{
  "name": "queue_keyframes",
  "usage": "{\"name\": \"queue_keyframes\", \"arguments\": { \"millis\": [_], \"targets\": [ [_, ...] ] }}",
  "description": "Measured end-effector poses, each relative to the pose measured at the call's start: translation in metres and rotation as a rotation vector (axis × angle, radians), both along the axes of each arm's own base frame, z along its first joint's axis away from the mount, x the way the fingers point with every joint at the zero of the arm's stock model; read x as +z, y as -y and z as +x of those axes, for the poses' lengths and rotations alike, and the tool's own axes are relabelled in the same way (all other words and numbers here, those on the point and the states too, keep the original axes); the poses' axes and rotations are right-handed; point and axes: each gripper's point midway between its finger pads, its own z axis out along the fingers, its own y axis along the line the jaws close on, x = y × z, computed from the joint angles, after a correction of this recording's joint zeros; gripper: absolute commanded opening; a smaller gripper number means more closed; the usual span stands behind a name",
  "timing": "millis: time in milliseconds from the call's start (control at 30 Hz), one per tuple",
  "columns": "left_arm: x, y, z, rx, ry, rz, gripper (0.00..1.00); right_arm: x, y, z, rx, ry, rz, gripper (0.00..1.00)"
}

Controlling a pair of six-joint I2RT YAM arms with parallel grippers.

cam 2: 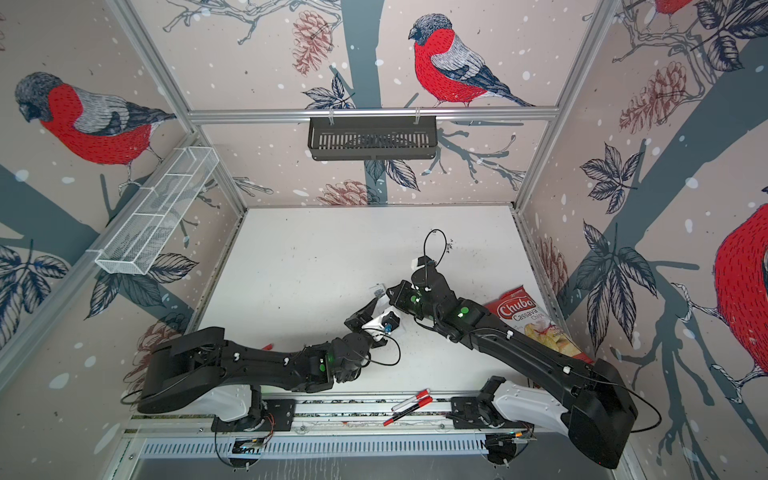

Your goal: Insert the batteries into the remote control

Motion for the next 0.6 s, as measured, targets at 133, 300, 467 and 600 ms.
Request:
{"name": "queue_keyframes", "arguments": {
  "millis": [133, 300, 467, 600],
  "targets": [
    [0.003, 0.007, 0.003, 0.009, 0.032, 0.017, 0.22, 0.001, -0.001, -0.001, -0.013, 0.002, 0.004, 0.09],
    [0.005, 0.009, 0.005, 0.022, 0.052, 0.027, 0.01, 0.002, 0.001, 0.0, -0.034, 0.007, 0.0, 0.19],
    [0.008, 0.01, 0.006, 0.025, 0.055, 0.015, 0.0, 0.006, 0.0, 0.001, -0.04, 0.018, 0.002, 0.28],
    [0.009, 0.01, 0.006, 0.02, 0.053, 0.004, 0.0, 0.013, 0.0, 0.002, -0.044, 0.031, 0.009, 0.38]
  ]
}}
